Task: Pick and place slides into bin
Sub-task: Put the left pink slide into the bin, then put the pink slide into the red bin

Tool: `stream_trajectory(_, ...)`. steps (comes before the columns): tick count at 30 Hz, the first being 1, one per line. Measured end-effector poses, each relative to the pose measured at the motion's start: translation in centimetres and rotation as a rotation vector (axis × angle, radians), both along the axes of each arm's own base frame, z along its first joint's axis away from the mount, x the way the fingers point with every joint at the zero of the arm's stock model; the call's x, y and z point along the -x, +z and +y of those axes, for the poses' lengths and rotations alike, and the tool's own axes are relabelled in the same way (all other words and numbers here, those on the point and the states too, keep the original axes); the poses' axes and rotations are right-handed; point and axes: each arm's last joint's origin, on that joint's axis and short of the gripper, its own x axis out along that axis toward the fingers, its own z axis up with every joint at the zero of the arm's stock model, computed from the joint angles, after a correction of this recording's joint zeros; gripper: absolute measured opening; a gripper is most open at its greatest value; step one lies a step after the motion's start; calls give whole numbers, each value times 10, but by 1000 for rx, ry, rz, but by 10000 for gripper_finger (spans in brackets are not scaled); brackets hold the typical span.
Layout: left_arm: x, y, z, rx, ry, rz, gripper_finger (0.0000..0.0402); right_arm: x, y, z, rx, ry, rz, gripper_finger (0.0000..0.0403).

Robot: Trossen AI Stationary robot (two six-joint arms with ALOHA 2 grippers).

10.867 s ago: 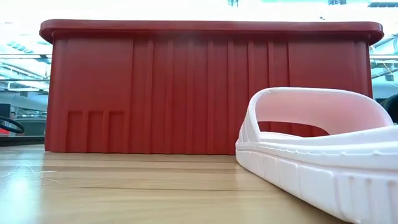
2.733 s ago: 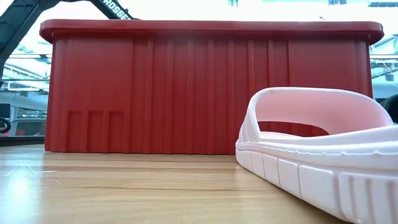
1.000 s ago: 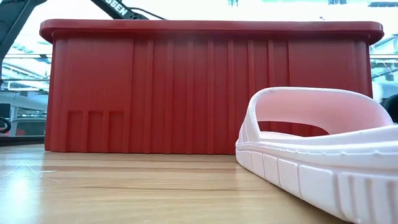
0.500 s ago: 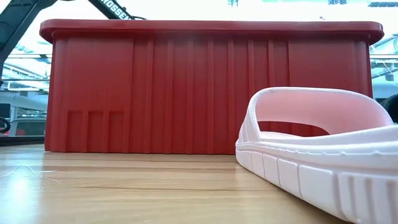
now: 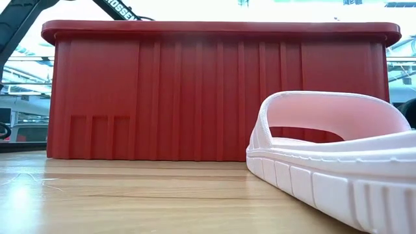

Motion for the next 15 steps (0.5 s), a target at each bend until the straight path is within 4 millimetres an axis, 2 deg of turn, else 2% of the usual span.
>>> stream_trajectory(6,-7,9,-15,-37,-48,-22,204,-5,-3,1,3,-1,15,205)
stream_trajectory(15,-1,57,-35,-103,-89,-145,204,-13,-7,2,21,-10,31,205)
